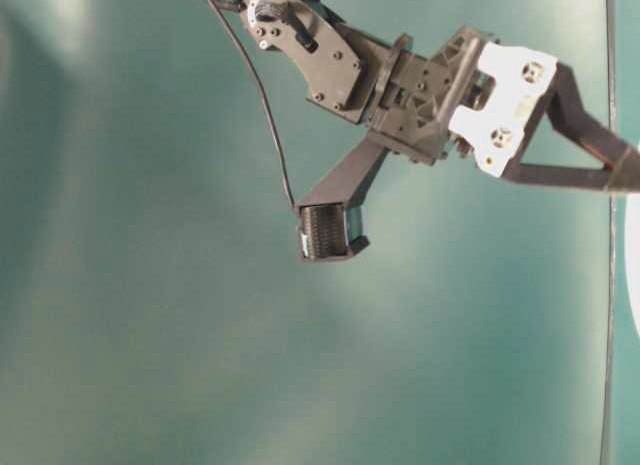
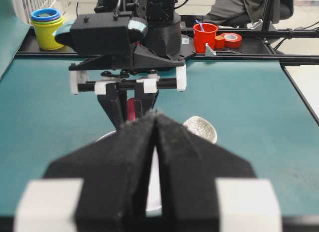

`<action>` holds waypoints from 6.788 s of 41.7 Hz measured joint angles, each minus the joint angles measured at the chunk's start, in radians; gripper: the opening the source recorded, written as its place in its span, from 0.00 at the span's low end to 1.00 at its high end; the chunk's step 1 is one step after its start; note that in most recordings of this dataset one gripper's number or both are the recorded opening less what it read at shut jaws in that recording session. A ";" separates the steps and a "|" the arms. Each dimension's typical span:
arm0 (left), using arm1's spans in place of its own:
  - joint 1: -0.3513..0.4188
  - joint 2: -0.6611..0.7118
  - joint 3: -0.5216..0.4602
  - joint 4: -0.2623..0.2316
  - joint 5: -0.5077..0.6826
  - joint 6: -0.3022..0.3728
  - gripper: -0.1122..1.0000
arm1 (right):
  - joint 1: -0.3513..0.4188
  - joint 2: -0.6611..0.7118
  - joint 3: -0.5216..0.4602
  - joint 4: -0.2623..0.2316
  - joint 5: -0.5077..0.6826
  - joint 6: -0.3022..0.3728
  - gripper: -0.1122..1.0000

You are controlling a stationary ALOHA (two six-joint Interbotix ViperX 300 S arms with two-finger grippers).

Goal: Scoop the yellow hexagonal prism block from the bowl with a spoon using the right arm.
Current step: 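Lower the spoon bowl into the white bowl beside the yellow block, then slide the spoon under the yellow block along the bowl floor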

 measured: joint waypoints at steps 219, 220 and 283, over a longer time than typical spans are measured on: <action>0.000 0.000 0.000 0.000 0.049 -0.034 0.10 | 0.043 0.018 -0.189 -0.146 0.488 0.075 0.31; 0.000 0.000 0.000 0.000 0.049 -0.032 0.10 | 0.043 0.023 -0.190 -0.146 0.485 0.075 0.31; 0.000 0.000 0.000 0.000 0.048 -0.034 0.10 | 0.049 0.094 -0.198 -0.146 0.167 0.074 0.31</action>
